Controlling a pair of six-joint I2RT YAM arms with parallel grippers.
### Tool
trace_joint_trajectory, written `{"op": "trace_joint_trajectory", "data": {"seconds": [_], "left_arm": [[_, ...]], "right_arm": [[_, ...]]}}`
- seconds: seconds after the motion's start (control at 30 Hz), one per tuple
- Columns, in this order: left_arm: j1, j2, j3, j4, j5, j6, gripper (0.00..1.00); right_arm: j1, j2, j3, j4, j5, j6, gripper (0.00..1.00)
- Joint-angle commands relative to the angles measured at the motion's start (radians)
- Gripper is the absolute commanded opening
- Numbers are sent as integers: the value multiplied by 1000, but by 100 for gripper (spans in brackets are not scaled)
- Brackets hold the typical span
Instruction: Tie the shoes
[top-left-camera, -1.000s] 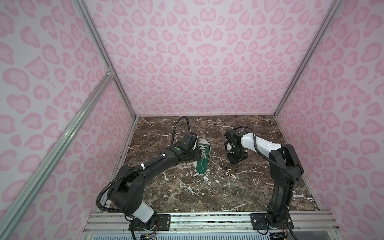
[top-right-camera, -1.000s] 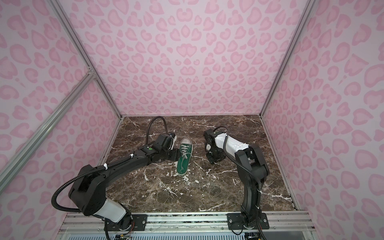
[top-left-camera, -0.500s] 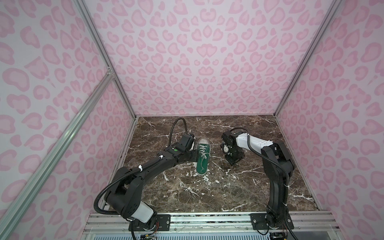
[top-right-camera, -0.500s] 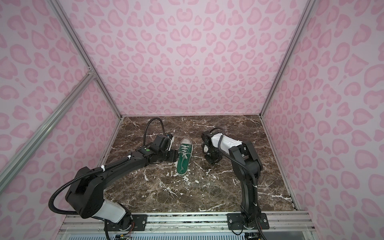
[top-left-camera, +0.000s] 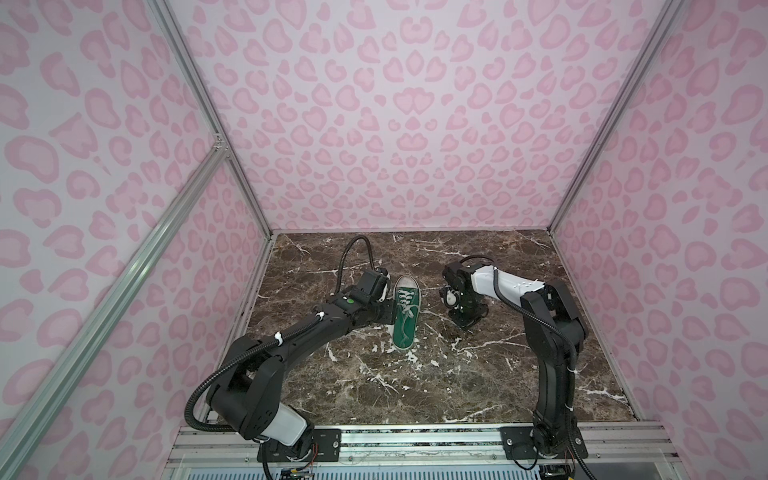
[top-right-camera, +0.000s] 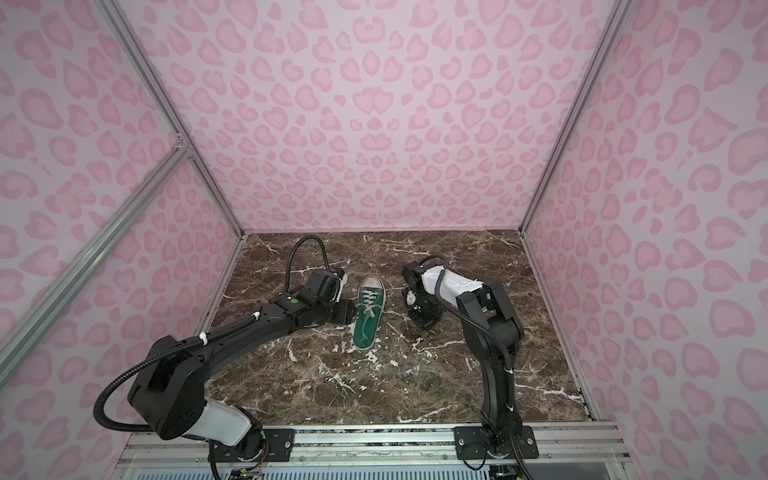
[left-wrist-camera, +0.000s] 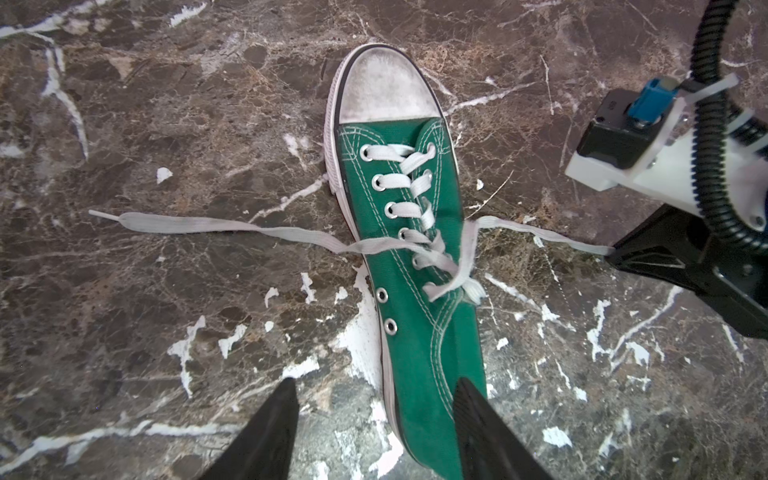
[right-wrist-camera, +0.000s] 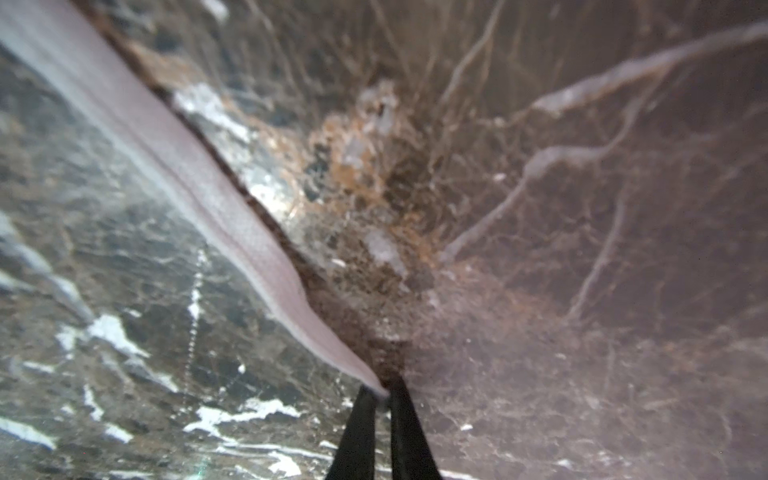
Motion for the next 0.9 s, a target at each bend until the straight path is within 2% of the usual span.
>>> {"op": "trace_joint_trajectory", "data": {"seconds": [0.0, 0.17, 0.3, 0.43, 0.5, 0.7, 0.87], "left_arm": [[2, -14, -1, 11, 7, -13, 62], [2, -21, -6, 14, 30, -32, 61], [2, -21, -12, 25, 52, -48, 61], [1, -15, -13, 41, 88, -67, 60], [2, -12, -17, 52, 102, -78, 60], [2, -4, -24, 74, 137, -103, 59], [2, -2, -32, 83, 156, -109, 58]], "right_arm": [[-10, -16, -24, 39, -62, 46, 9], [-56, -114, -74, 126, -251, 148, 8], [-96, -211, -168, 302, -457, 293, 9], [-117, -274, -284, 583, -659, 540, 9], [-111, -292, -343, 753, -721, 678, 9], [-72, -270, -461, 1221, -794, 1039, 9], [-33, -207, -471, 1387, -780, 1159, 9]]}}
